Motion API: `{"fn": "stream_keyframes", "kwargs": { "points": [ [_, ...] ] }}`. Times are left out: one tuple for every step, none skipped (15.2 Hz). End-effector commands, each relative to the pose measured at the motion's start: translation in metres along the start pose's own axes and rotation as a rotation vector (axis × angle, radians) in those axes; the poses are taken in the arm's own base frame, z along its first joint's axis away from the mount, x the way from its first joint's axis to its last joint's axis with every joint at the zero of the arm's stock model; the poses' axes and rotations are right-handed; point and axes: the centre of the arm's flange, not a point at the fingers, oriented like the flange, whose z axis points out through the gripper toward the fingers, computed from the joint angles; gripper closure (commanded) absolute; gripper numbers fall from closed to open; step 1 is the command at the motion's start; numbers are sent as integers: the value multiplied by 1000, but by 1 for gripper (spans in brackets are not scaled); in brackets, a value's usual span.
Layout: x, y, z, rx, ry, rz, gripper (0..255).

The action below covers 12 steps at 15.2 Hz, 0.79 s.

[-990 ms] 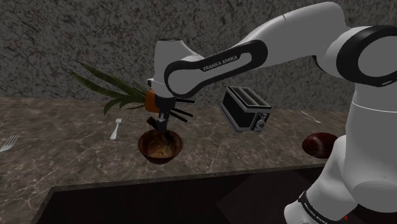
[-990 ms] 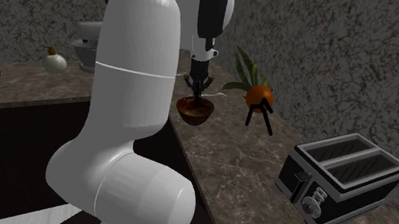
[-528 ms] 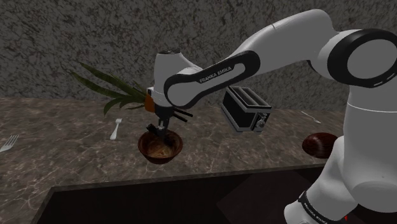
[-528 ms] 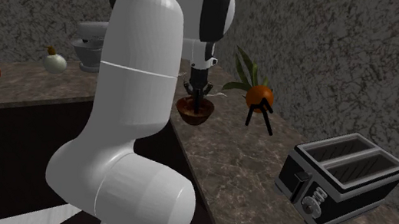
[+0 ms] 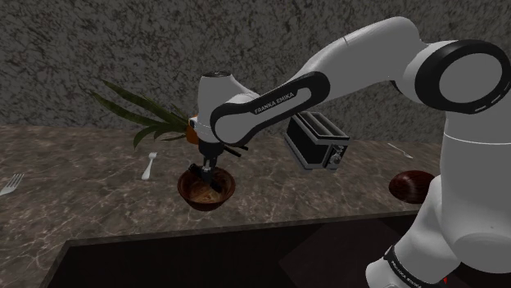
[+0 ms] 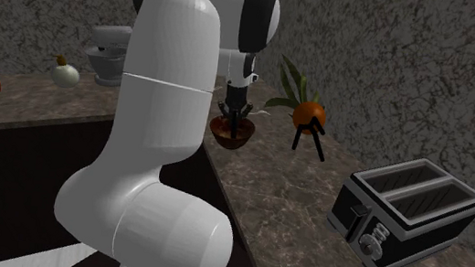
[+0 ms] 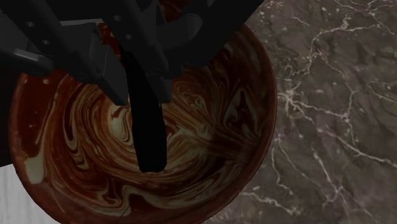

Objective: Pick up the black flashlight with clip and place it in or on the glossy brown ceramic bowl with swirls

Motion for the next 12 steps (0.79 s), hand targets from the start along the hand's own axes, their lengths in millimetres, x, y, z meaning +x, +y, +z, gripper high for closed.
{"fn": "stream_keyframes", "kwargs": {
  "points": [
    [0,0,0,0,0,0,255],
    [0,0,0,0,0,0,0],
    [0,0,0,0,0,0,0],
    [0,0,0,0,0,0,0],
    [0,0,0,0,0,0,0],
    [0,0,0,0,0,0,0],
    [0,0,0,0,0,0,0],
    [0,0,-13,0,0,0,0],
    [0,0,-26,0,0,0,0],
    [0,0,-40,0,0,0,0],
    [0,0,-50,0,0,0,0],
    [0,0,-50,0,0,0,0]
  ]
}}
